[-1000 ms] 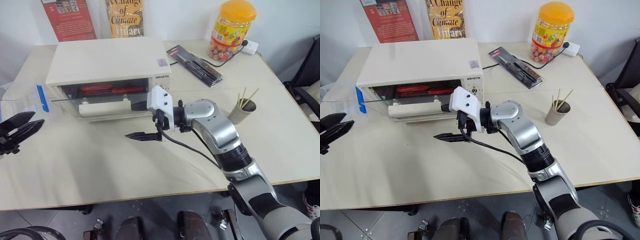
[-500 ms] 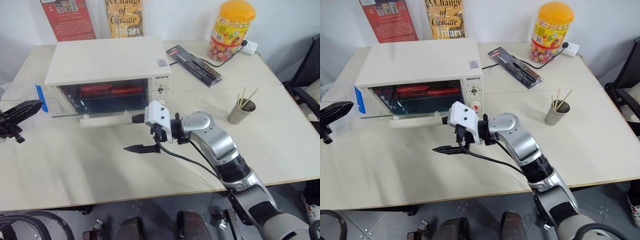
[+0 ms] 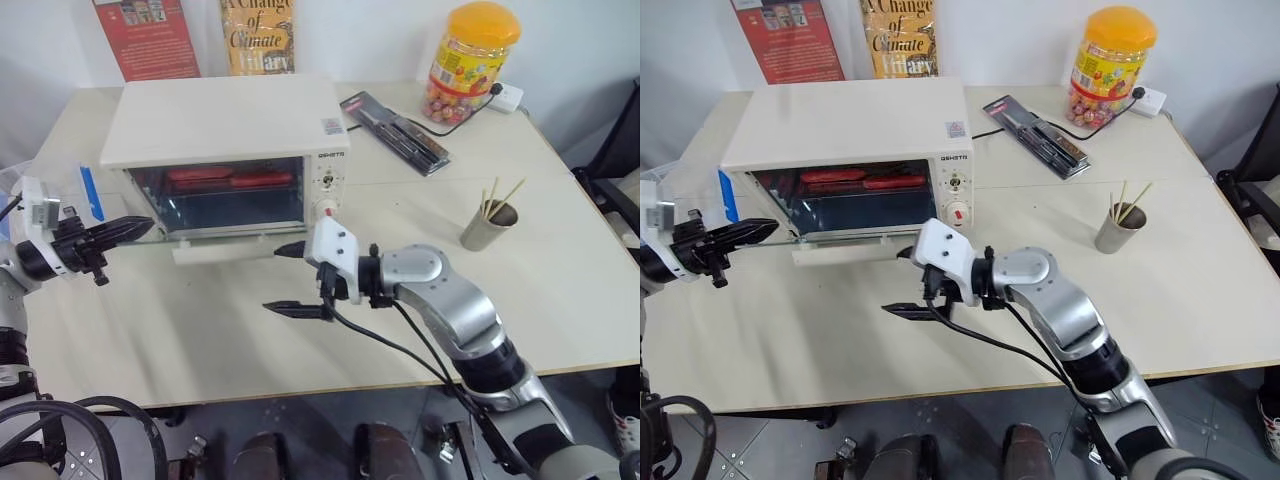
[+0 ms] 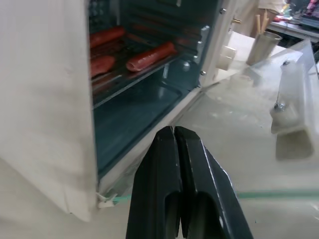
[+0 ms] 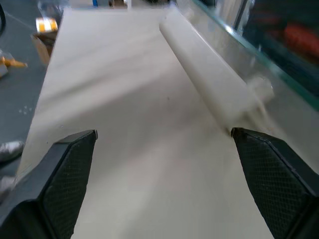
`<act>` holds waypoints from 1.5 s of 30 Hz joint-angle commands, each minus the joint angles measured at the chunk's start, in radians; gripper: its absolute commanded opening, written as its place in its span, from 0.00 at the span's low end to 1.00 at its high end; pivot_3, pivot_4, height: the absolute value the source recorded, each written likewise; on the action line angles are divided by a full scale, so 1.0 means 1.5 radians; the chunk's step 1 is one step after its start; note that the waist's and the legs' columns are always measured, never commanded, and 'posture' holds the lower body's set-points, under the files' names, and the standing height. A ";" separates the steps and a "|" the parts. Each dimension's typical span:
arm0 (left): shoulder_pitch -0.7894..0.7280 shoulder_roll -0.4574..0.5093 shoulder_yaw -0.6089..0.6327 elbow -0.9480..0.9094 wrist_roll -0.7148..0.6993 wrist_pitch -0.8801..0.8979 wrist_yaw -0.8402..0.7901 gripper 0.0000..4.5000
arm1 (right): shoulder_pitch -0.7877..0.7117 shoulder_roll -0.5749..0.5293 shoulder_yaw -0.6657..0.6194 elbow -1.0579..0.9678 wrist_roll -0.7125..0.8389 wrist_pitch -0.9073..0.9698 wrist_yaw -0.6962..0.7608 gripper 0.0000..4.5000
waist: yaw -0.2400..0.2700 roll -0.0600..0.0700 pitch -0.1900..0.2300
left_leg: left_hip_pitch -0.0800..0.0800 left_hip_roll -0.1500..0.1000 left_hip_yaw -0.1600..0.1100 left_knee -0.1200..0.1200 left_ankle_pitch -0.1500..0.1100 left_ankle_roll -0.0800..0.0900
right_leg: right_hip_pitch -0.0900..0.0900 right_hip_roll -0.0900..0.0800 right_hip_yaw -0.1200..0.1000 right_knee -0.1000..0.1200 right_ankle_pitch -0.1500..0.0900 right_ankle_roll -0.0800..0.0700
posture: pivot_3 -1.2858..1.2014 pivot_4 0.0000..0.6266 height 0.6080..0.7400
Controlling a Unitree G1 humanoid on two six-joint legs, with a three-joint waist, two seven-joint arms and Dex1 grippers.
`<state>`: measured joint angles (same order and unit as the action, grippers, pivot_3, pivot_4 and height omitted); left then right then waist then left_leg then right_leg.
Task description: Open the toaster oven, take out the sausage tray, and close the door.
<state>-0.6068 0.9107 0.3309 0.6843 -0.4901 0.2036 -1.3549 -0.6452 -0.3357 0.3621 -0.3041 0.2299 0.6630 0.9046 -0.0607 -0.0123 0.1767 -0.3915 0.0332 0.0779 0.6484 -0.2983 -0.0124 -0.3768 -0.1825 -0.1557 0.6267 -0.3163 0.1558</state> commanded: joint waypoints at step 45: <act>0.270 -0.184 0.108 -0.361 -0.096 0.010 0.229 0.34 | -0.265 0.172 0.142 0.396 -0.362 -0.263 -0.371 1.00 | 0.001 -0.001 0.000 | 0.000 0.000 0.002 0.003 -0.001 0.002 | 0.000 -0.001 0.000 0.000 0.000 0.000 | 0.52 0.24 1.00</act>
<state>-0.2181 0.6437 0.4575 0.1969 -0.5942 0.2279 -1.0177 -1.0096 -0.0912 0.5845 0.2538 -0.2772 0.3223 0.3872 -0.0588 -0.0140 0.1768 -0.3913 0.0336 0.0810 0.6524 -0.2996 -0.0101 -0.3766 -0.1843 -0.1554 0.6272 -0.3163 0.1556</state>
